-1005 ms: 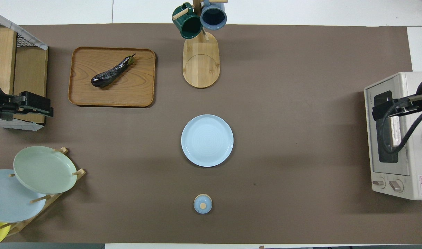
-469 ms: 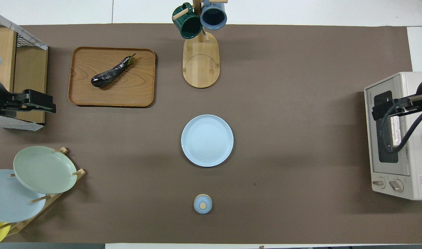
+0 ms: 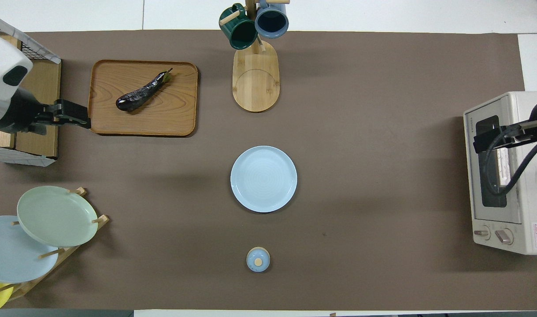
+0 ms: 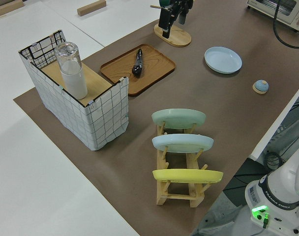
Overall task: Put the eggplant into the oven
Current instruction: 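Lower the left gripper and grasp the dark purple eggplant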
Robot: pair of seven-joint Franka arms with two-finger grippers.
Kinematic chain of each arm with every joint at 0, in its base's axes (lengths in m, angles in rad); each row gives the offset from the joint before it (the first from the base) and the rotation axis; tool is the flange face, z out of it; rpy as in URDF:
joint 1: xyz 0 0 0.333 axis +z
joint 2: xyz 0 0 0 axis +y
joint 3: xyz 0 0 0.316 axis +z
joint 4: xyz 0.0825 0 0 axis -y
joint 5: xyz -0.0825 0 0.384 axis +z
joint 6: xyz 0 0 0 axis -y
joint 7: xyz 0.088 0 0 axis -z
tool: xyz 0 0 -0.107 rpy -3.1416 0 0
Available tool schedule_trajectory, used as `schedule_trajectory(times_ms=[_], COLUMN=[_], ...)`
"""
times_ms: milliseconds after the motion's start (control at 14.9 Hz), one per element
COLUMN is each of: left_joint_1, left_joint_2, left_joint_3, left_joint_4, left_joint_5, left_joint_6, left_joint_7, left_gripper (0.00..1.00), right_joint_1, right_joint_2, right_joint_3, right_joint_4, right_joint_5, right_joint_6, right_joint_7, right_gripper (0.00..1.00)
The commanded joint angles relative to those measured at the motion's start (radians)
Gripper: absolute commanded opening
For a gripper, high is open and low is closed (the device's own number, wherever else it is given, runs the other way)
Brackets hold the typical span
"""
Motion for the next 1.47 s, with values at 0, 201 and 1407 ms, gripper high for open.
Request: schedule_trajectory(times_ms=[0, 201, 1407], left_joint_1=[-0.021, -0.044, -0.089], left_joint_2=[0.117, 0.192, 0.544], left_joint_3=[-0.004, -0.004, -0.004], left_joint_4=[0.043, 0.049, 0.212], left_joint_5=[0.000, 0.009, 0.218], left_joint_6=[0.081, 0.196, 0.424], left_joint_7=[0.012, 0.129, 0.450], left_gripper=[1.00, 1.00, 1.00], right_joint_1=[-0.009, -0.009, -0.009], right_joint_2=[0.005, 0.005, 0.005], right_joint_3=[0.004, 0.004, 0.004], right_joint_4=[0.013, 0.013, 0.013], right_joint_5=[0.023, 0.023, 0.023], right_joint_6=[-0.019, -0.019, -0.019], right_joint_7=[0.006, 0.006, 0.006], right_gripper=[1.00, 1.00, 1.00])
